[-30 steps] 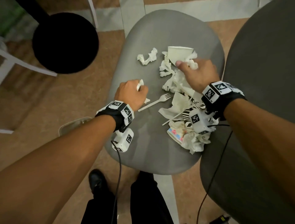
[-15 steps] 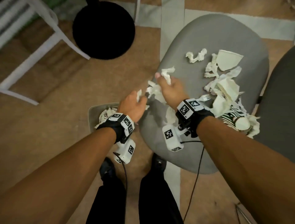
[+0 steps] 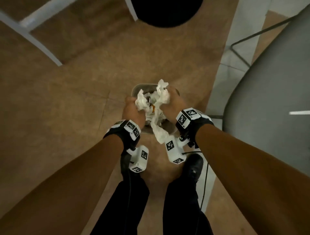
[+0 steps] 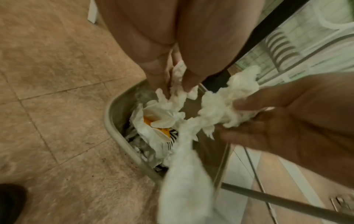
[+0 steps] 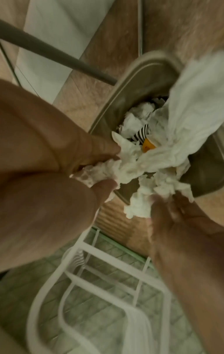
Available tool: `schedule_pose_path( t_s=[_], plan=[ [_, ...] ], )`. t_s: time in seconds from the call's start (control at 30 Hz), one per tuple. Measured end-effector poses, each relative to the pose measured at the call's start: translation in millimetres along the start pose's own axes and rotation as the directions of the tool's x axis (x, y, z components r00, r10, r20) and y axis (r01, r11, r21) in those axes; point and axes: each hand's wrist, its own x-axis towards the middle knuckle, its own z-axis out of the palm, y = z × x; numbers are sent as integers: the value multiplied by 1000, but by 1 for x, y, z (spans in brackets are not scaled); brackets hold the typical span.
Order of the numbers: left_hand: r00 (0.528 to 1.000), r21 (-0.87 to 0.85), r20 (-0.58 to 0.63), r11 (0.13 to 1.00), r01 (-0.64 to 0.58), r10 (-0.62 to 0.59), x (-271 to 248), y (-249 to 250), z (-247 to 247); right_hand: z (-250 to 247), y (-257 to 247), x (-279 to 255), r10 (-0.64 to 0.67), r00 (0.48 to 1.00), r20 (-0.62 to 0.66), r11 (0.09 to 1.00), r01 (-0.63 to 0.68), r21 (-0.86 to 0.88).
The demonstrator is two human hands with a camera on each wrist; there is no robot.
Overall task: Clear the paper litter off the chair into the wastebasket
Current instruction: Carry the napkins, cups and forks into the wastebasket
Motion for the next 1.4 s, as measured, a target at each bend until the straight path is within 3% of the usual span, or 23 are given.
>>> schedule_pose_path(
  t_s=[0.13, 0.3, 0.47, 0.63, 0.8, 0.97, 1.1, 1.17, 1.23, 1.3, 1.4],
  plan=[
    [994, -135, 93, 989, 67, -55, 22, -16, 12, 22, 13, 27, 69, 996, 62, 983, -57, -176],
    [989, -47, 135, 996, 73, -66, 11, -5, -3, 10, 16, 18, 142, 988, 64, 956, -121, -266],
    [987, 82, 139, 993, -89, 77, -12, 42, -21, -21, -1, -9, 109, 992, 62, 991, -104, -84],
    [938, 314, 203, 889, -334, 281, -52, 125, -27, -84, -14, -55, -7, 999, -31, 996, 10, 92],
    [826, 433, 350, 705, -561, 442, -88, 217, 16, -177, 20, -96, -19, 985, -169, 978, 54, 202],
    [683, 436, 445, 526, -730, 580, -134, 285, 112, -279, 103, -144, 42, 944, -328, 946, 69, 318],
    [551, 381, 566, 398, -834, 613, -165, 314, 193, -348, 173, -166, 82, 855, -512, 981, 21, 193],
    [500, 381, 603, 326, -865, 622, -180, 324, 223, -375, 202, -168, 99, 784, -613, 991, -19, 135],
    [465, 371, 619, 286, -883, 633, -188, 329, 245, -393, 224, -168, 98, 748, -657, 995, -69, 70],
    [448, 421, 603, 213, -882, 660, -193, 339, 262, -405, 241, -164, 122, 754, -646, 989, -145, 17],
    [397, 563, 475, 75, -823, 786, -193, 366, 275, -411, 254, -151, 144, 804, -576, 979, -202, -36]
  ],
)
